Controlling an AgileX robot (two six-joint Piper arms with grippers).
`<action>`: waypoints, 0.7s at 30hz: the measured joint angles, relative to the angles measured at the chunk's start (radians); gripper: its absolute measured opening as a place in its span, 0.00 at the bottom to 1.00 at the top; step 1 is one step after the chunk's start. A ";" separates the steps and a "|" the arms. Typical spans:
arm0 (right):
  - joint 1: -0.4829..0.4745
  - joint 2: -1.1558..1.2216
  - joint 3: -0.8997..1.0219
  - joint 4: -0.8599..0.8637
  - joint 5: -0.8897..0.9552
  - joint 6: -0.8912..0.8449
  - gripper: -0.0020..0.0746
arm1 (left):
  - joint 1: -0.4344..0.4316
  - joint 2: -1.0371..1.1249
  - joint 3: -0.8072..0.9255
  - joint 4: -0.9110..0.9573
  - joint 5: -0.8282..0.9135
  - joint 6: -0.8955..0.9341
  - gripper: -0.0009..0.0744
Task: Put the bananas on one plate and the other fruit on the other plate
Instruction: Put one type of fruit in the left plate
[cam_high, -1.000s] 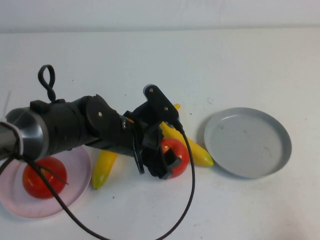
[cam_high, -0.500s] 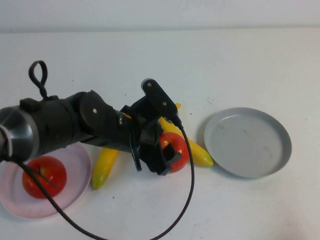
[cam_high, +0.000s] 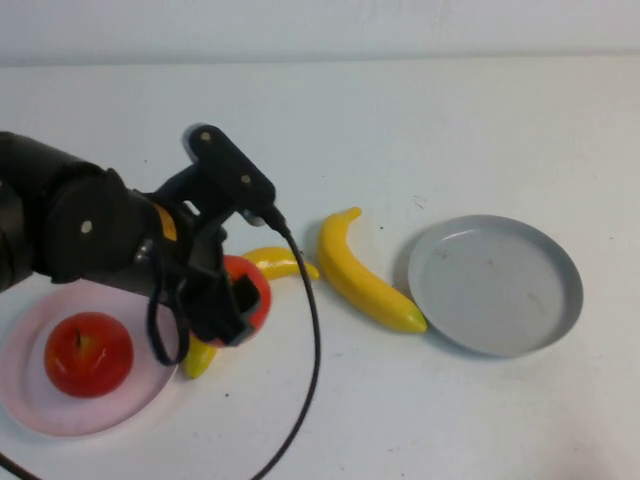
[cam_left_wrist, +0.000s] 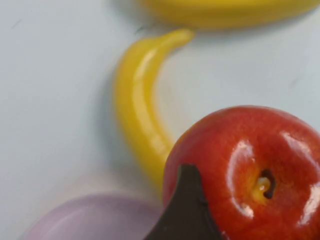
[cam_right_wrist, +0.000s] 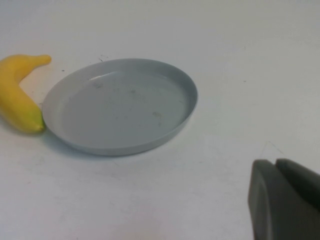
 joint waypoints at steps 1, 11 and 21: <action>0.000 0.000 0.000 0.000 0.000 0.000 0.00 | 0.010 -0.010 0.000 0.050 0.014 -0.044 0.68; 0.000 0.000 0.000 0.000 0.000 0.000 0.00 | 0.189 0.019 0.000 0.122 -0.012 -0.221 0.68; 0.000 0.000 0.000 0.000 0.000 0.000 0.00 | 0.203 0.147 -0.002 0.167 -0.043 -0.288 0.67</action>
